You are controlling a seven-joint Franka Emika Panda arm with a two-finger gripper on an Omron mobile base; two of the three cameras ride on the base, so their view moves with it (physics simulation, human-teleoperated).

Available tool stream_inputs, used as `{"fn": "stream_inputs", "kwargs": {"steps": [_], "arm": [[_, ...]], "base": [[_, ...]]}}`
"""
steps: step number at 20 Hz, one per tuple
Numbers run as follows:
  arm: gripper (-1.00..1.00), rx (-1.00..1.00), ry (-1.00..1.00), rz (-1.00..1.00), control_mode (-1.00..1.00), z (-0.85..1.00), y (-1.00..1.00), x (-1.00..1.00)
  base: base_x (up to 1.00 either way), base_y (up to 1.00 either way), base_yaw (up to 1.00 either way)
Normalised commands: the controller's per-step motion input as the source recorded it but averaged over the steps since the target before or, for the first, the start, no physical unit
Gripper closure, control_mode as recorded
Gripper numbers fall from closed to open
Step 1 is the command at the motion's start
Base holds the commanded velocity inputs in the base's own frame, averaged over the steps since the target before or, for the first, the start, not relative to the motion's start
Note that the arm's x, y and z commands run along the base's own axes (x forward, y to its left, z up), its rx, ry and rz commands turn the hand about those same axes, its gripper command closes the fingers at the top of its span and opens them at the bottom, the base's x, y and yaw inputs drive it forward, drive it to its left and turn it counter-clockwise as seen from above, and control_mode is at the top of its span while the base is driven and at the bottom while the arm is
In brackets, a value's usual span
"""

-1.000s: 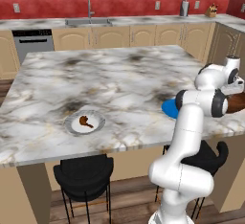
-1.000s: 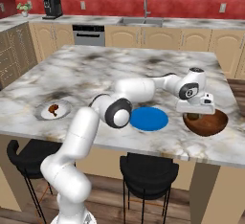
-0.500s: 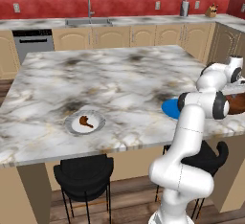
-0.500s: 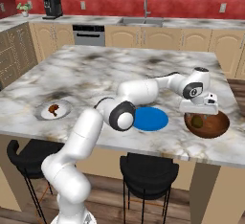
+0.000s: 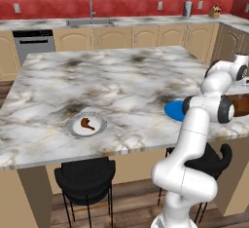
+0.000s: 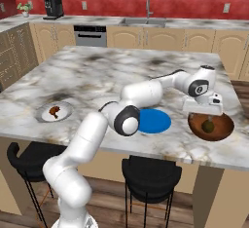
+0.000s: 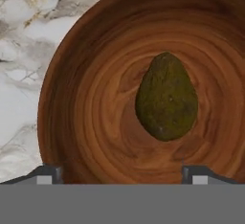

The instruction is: Pick the chicken drumstick and avocado from their plates and place them in the bowl. Then put the bowl in the fridge.

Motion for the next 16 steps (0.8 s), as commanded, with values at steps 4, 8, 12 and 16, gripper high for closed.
{"fn": "stream_inputs", "kwargs": {"steps": [4,8,12,16], "arm": [[-1.00,0.00,-0.04,0.00,-1.00,0.47,0.19,-0.33],[-1.00,-0.01,-0.04,0.00,-1.00,0.15,0.38,-0.50],[-1.00,-0.05,-0.07,-0.01,-1.00,-0.01,0.67,-0.52],[-1.00,-0.08,-0.08,0.00,-1.00,-0.07,0.75,-0.52]], "base": [[0.00,0.00,0.00],[0.00,0.00,0.00],[0.00,0.00,0.00],[0.00,0.00,0.00]]}}
